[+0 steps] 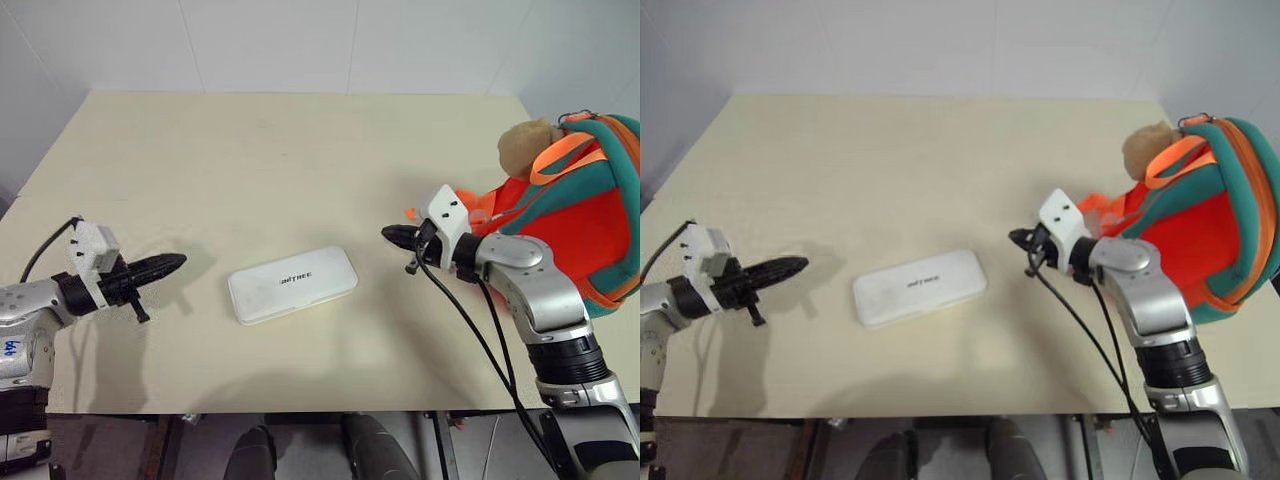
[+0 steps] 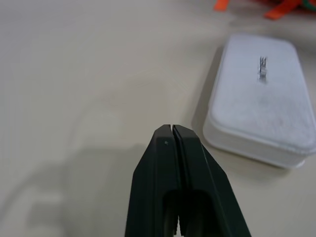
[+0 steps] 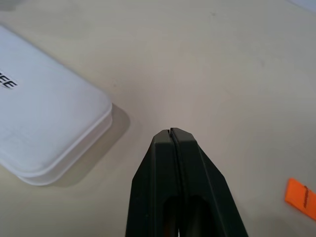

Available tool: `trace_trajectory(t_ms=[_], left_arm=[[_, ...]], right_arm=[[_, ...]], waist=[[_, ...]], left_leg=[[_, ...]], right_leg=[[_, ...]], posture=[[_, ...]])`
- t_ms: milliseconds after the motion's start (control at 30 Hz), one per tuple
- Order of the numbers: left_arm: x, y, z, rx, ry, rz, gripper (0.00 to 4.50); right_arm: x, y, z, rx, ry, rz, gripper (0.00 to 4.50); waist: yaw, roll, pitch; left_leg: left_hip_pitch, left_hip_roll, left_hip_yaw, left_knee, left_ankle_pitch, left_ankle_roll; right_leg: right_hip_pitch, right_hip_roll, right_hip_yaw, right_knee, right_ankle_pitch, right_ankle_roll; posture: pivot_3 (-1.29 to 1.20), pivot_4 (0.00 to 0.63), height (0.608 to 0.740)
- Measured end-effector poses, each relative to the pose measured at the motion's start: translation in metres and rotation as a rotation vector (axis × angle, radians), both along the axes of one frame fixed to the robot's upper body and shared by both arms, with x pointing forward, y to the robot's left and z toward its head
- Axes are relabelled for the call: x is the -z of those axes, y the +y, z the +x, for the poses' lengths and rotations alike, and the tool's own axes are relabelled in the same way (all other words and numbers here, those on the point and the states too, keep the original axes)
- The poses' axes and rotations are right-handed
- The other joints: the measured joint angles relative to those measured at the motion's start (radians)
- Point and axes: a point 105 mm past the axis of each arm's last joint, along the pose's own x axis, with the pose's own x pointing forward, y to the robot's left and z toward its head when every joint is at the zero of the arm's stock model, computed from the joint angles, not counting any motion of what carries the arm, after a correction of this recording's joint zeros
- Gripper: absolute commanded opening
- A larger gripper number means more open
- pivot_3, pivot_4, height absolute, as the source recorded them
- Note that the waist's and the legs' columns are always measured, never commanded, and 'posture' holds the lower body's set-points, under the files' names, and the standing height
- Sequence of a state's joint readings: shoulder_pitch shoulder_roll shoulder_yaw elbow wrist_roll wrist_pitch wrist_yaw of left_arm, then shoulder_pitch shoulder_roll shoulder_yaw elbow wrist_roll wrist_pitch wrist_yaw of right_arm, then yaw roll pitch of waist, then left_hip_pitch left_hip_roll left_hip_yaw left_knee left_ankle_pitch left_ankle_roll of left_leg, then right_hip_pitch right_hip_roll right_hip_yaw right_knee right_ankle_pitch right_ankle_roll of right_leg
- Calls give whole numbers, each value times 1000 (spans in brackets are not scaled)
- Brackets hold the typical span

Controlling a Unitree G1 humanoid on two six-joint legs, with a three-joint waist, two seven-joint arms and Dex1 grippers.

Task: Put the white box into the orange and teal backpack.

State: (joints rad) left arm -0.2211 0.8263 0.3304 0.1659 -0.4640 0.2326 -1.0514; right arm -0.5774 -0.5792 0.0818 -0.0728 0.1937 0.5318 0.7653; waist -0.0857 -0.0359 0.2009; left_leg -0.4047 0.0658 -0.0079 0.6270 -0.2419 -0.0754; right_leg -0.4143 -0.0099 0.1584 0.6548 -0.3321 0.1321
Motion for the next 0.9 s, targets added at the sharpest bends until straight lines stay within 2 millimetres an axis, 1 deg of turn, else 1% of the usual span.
trace_trajectory(t_ms=[100,267,367,467,700,900], left_arm=[[8,-2,-4,-19,46,5,14],[25,-13,-3,-41,135,-34,14],[38,-20,-6,-36,201,-45,14],[41,-25,-9,-28,250,-67,14],[46,-36,-11,6,285,-115,14],[50,-53,-10,63,308,-142,14]], right_arm=[[12,1,0,18,17,-40,0],[31,15,1,-1,53,-96,0],[40,17,2,7,80,-116,0],[40,19,5,8,82,-130,0],[46,29,2,-14,93,-138,0],[49,36,-1,-31,107,-140,0]], waist=[[0,0,0],[-1,0,0],[-1,0,0],[-1,0,0],[0,0,0],[0,0,0]], left_leg=[[0,0,0,0,0,0],[0,0,0,1,0,0],[0,0,0,1,0,0],[0,0,0,0,0,0],[0,0,0,1,0,0],[0,0,0,1,0,0]], right_leg=[[0,0,0,0,0,0],[0,0,0,0,0,0],[0,0,0,0,0,0],[0,0,0,0,0,0],[0,0,0,0,0,0],[0,0,0,0,0,0]], posture=[[0,150,740],[0,150,740],[0,150,740],[0,150,740],[0,150,740],[0,150,740]])
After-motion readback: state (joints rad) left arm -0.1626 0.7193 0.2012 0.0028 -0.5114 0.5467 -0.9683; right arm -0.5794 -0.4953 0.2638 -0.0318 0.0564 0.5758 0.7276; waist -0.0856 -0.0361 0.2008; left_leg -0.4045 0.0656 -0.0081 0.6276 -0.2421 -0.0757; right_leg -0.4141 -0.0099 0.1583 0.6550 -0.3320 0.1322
